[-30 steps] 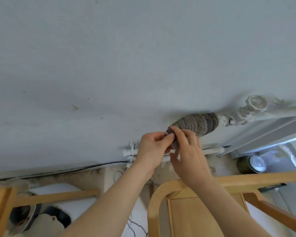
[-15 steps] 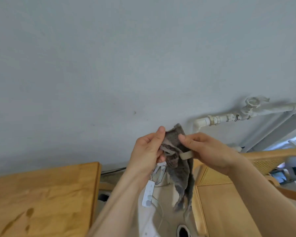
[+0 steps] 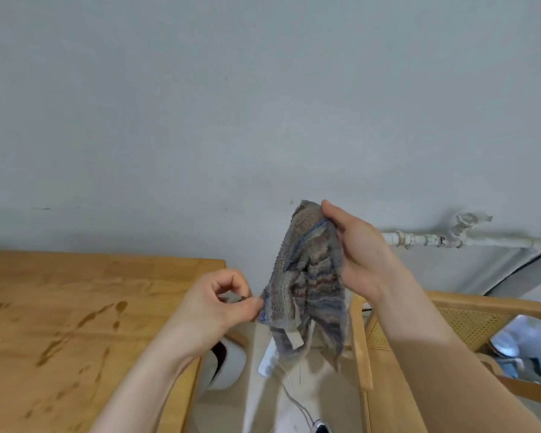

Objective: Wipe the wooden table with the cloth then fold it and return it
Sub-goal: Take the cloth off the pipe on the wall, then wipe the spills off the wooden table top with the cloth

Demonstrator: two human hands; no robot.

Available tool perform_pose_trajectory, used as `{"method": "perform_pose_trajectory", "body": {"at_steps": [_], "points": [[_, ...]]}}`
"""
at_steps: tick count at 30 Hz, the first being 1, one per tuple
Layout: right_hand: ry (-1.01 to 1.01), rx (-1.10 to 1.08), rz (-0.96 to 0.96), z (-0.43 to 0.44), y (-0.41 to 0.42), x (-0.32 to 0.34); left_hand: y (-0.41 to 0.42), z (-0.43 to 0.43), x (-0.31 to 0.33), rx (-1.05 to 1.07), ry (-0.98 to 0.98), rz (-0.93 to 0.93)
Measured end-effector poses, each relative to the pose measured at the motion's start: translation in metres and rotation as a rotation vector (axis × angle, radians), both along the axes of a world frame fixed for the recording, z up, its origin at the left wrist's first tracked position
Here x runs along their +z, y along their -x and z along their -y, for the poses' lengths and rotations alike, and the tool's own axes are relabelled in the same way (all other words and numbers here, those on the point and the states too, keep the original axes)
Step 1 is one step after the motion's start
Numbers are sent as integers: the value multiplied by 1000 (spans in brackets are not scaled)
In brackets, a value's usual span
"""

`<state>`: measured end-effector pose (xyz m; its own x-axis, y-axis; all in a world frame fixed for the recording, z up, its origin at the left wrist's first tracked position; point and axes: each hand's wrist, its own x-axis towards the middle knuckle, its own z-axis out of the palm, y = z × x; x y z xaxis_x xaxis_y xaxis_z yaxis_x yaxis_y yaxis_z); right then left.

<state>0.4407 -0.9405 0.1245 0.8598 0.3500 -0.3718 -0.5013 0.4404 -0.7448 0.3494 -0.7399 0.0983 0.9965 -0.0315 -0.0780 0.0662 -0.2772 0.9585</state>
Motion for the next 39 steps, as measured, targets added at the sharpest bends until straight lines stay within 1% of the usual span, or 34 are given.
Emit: {"method": "perform_pose_trajectory", "body": {"at_steps": [2, 5, 7, 8, 9, 11, 12, 14, 15, 16, 18, 19, 21, 22, 23, 24, 25, 26, 27, 28, 29, 30, 31, 32, 33, 35, 37, 39], "points": [[-129, 83, -60, -12, 17, -4, 20, -14, 3, -28, -23, -67], [-280, 177, -120, -30, 40, -12, 43, -35, -1, -130, -163, -117], [-306, 225, -71, -44, 53, -16, 54, -38, -3, -161, -209, -83], [-324, 264, -17, -50, 58, -17, 57, -38, -4, -148, -193, -57], [-330, 292, 46, -55, 61, -18, 59, -38, -6, -127, -134, -43], [-281, 269, 150, -61, 63, -15, 67, -35, -7, -54, 22, -24], [-220, 235, 209, -62, 62, -13, 71, -35, -9, 0, 45, 0], [-24, 168, 363, -60, 57, -10, 78, -38, -11, 73, -11, 65], [86, 168, 430, -60, 53, -11, 80, -41, -11, 82, -18, 87], [182, 184, 466, -60, 51, -9, 83, -44, -9, 79, 20, 81], [301, 208, 445, -63, 48, -7, 87, -50, -4, 86, 207, 13], [319, 220, 419, -65, 47, -7, 89, -52, -3, 107, 292, -17], [306, 274, 389, -67, 44, -5, 91, -55, -2, 171, 372, -6], [295, 345, 406, -67, 43, -6, 93, -58, -2, 192, 369, 15], [308, 457, 451, -66, 43, -5, 95, -61, -1, 189, 337, 24], [383, 610, 537, -64, 43, -6, 98, -65, 0, 162, 281, 30], [521, 779, 669, -63, 42, -9, 102, -70, 1, 118, 205, 28], [713, 920, 840, -64, 45, -11, 106, -75, 1, 65, 81, 18], [890, 1023, 1036, -69, 50, -14, 111, -79, 0, 7, -104, -2], [1041, 1073, 1254, -73, 55, -18, 116, -82, -2, -49, -344, -15], [1120, 1095, 1385, -78, 57, -24, 120, -86, -6, -113, -597, -27], [1161, 1109, 1434, -82, 58, -29, 126, -91, -12, -165, -783, -39], [1159, 1109, 1434, -85, 58, -36, 132, -97, -18, -186, -868, -45], [1116, 1108, 1383, -88, 56, -41, 138, -104, -24, -171, -858, -36], [1019, 1104, 1277, -92, 55, -44, 144, -111, -28, -127, -776, -33], [761, 1094, 979, -101, 60, -47, 157, -124, -32, 26, -506, -68], [488, 1009, 627, -113, 73, -55, 173, -134, -36, 204, -216, -139], [320, 908, 359, -130, 88, -68, 191, -141, -41, 360, 32, -158]]}}
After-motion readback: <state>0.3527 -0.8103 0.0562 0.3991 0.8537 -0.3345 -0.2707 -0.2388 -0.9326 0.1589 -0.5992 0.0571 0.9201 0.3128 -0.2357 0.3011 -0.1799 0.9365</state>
